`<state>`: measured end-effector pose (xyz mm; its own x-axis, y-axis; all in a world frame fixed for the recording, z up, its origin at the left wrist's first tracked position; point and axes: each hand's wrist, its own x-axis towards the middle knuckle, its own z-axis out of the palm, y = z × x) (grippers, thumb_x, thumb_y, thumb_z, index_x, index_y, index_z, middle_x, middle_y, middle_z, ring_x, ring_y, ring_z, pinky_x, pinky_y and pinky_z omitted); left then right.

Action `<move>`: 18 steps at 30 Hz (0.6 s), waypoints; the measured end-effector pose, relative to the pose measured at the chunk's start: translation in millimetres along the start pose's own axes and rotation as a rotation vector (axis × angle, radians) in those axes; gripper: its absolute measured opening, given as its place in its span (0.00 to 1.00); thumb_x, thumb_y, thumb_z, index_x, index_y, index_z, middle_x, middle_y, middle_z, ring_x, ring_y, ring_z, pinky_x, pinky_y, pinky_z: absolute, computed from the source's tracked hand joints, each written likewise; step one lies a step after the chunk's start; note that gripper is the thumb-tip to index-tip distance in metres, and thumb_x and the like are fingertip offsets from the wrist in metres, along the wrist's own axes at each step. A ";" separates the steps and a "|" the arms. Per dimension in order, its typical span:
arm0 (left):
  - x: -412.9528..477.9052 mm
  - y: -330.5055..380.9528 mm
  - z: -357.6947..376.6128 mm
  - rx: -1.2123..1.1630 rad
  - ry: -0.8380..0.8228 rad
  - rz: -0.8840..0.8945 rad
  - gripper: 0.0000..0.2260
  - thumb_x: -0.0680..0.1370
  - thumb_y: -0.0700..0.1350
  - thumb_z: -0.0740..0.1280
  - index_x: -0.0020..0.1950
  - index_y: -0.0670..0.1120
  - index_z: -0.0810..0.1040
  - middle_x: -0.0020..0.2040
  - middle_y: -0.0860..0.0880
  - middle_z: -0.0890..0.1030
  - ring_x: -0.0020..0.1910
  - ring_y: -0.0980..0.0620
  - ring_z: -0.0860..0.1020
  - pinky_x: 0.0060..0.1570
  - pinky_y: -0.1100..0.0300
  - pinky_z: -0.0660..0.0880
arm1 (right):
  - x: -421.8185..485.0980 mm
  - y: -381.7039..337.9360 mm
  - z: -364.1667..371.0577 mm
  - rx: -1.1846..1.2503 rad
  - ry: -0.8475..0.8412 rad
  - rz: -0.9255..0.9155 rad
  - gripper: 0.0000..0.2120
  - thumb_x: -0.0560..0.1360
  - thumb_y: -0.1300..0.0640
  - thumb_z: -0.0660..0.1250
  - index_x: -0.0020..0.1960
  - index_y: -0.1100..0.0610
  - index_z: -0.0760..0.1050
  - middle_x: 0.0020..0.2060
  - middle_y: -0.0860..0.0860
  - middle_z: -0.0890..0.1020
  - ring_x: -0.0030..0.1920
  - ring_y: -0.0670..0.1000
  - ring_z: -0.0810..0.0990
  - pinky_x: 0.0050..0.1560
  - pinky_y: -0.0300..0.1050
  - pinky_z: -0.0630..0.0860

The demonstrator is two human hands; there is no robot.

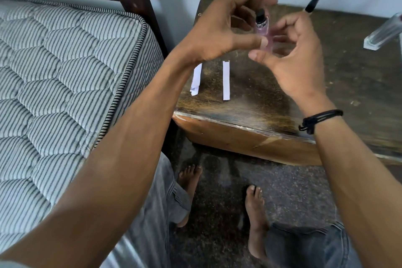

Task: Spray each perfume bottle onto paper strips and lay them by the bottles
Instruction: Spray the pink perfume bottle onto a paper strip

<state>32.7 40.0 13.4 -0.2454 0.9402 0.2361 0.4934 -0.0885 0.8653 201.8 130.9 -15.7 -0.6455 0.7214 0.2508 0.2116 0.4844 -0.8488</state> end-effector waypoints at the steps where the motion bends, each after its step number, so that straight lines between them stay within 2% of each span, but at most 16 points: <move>1: -0.6 0.2 -0.6 -0.015 0.011 -0.006 0.25 0.70 0.41 0.78 0.65 0.41 0.76 0.53 0.40 0.80 0.48 0.44 0.79 0.55 0.44 0.79 | -0.6 -0.8 0.4 0.008 -0.013 -0.006 0.26 0.68 0.49 0.82 0.56 0.48 0.68 0.54 0.45 0.84 0.55 0.43 0.84 0.60 0.54 0.80; 3: -1.7 2.9 -2.1 -0.058 0.003 -0.029 0.26 0.69 0.39 0.78 0.65 0.41 0.75 0.51 0.35 0.78 0.45 0.50 0.77 0.53 0.45 0.78 | -1.9 -2.3 1.7 0.040 -0.039 -0.043 0.28 0.69 0.50 0.82 0.58 0.45 0.65 0.57 0.48 0.84 0.57 0.45 0.84 0.60 0.56 0.80; 5: -2.7 4.3 -6.3 -0.108 -0.050 -0.056 0.29 0.69 0.38 0.78 0.68 0.40 0.72 0.49 0.41 0.77 0.45 0.52 0.77 0.52 0.49 0.79 | -3.4 -3.0 3.7 0.050 -0.051 -0.082 0.33 0.69 0.52 0.82 0.62 0.43 0.61 0.58 0.50 0.84 0.57 0.48 0.85 0.60 0.58 0.81; 7: -4.0 1.4 -15.5 -0.152 -0.131 -0.097 0.32 0.70 0.37 0.78 0.71 0.41 0.68 0.50 0.43 0.77 0.47 0.51 0.79 0.53 0.53 0.79 | -5.5 -2.2 5.1 0.006 -0.073 -0.102 0.40 0.70 0.54 0.81 0.70 0.44 0.58 0.57 0.49 0.84 0.55 0.49 0.85 0.58 0.54 0.82; 9: -6.8 -4.6 -29.7 -0.159 -0.194 -0.158 0.33 0.71 0.37 0.77 0.72 0.42 0.67 0.55 0.42 0.78 0.51 0.48 0.81 0.56 0.55 0.79 | -7.7 -2.1 4.3 -0.099 -0.130 -0.102 0.46 0.71 0.55 0.81 0.77 0.43 0.55 0.56 0.43 0.81 0.53 0.45 0.84 0.54 0.46 0.82; 10: -8.3 -8.1 -37.5 -0.129 -0.196 -0.187 0.31 0.72 0.38 0.77 0.72 0.42 0.69 0.57 0.41 0.78 0.52 0.48 0.81 0.57 0.56 0.79 | -8.6 -3.0 3.0 -0.150 -0.167 -0.101 0.46 0.71 0.53 0.81 0.78 0.40 0.55 0.57 0.40 0.79 0.53 0.43 0.83 0.55 0.45 0.82; 12: -9.9 -16.0 -49.6 0.017 -0.147 -0.232 0.23 0.73 0.39 0.76 0.67 0.43 0.75 0.58 0.41 0.80 0.50 0.53 0.80 0.55 0.58 0.79 | -9.6 -5.2 -0.7 -0.198 -0.235 -0.090 0.41 0.73 0.51 0.79 0.78 0.37 0.60 0.60 0.38 0.78 0.54 0.42 0.83 0.61 0.50 0.81; 14: -9.3 -23.9 -52.2 0.212 -0.132 -0.272 0.17 0.73 0.41 0.76 0.61 0.44 0.80 0.55 0.43 0.82 0.46 0.57 0.79 0.53 0.58 0.79 | -8.8 -7.9 -3.7 -0.202 -0.296 -0.060 0.38 0.74 0.50 0.78 0.76 0.35 0.62 0.56 0.41 0.81 0.51 0.43 0.84 0.62 0.53 0.81; 16: -6.4 -28.2 -45.4 0.348 -0.215 -0.310 0.16 0.72 0.46 0.78 0.58 0.47 0.83 0.50 0.49 0.83 0.45 0.56 0.79 0.52 0.57 0.78 | -7.0 -8.7 -4.8 -0.218 -0.358 -0.023 0.37 0.74 0.51 0.78 0.75 0.35 0.63 0.49 0.46 0.82 0.45 0.46 0.84 0.60 0.53 0.81; 18: -2.7 -29.5 -34.4 0.421 -0.304 -0.326 0.15 0.70 0.50 0.79 0.55 0.49 0.85 0.46 0.54 0.83 0.43 0.57 0.80 0.49 0.59 0.77 | -5.4 -7.8 -6.7 -0.223 -0.411 0.011 0.37 0.73 0.51 0.78 0.74 0.34 0.63 0.49 0.47 0.82 0.42 0.48 0.82 0.59 0.54 0.80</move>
<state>-9.9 28.8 2.5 -0.2209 0.9543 -0.2013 0.7357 0.2986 0.6079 208.5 126.6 -7.4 -0.8701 0.4929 -0.0011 0.3436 0.6050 -0.7183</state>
